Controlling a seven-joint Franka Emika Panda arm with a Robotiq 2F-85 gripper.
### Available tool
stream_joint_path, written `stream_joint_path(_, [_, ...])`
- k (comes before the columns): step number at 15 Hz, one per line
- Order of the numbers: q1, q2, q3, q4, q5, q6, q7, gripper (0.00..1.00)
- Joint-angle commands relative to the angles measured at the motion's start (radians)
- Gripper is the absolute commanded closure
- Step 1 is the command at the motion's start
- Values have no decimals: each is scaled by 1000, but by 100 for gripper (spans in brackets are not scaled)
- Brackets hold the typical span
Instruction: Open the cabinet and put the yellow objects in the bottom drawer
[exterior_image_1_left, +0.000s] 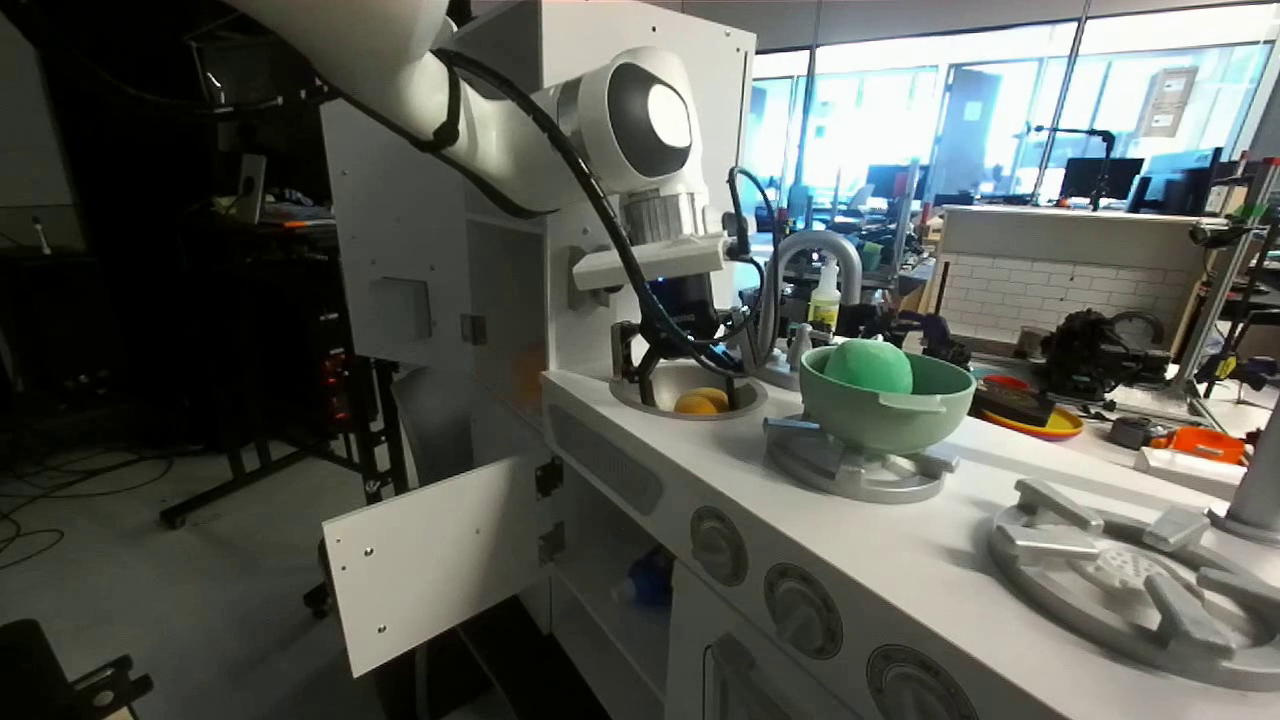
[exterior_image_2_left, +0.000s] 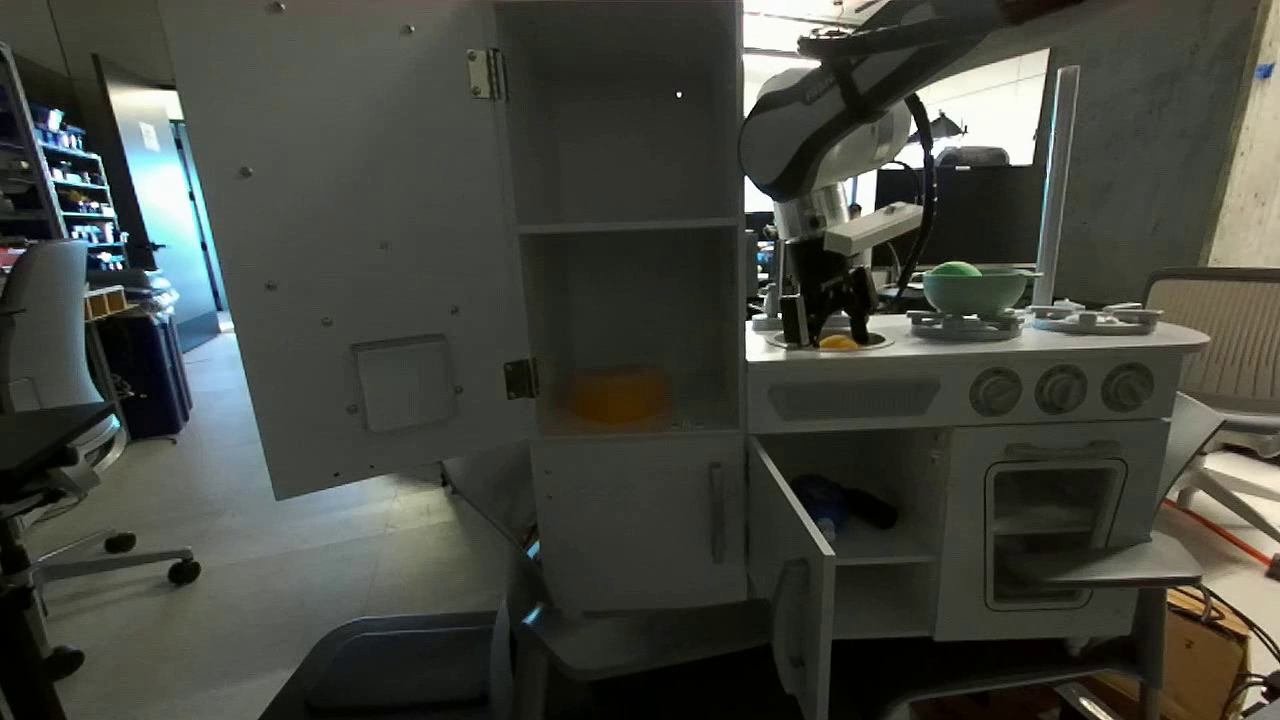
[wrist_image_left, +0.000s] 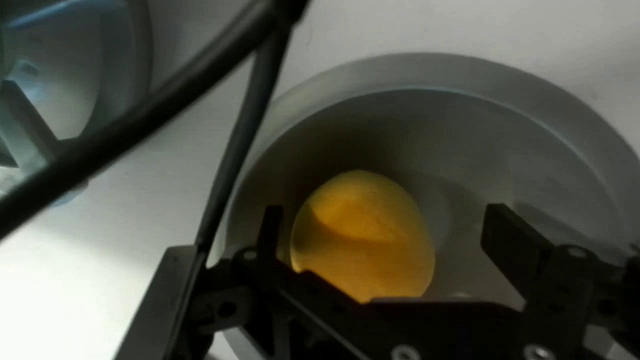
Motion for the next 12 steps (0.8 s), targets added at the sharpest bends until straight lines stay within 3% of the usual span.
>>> stream_joint_path(1, [-22,46,27,29,22,30,-40,0])
stream_joint_path(3, [-27,45,30,29,20,31,-47,0])
stream_joint_path(4, [-29,47,32,29,20,35,-50,25])
stream_joint_path(6, [-26,43,34,28,16,37,-51,33])
stream_joint_path(8, [-30,58,36,26,16,50,-54,51])
stream_joint_path(12, [-26,41,37,10,13,60,-60,77])
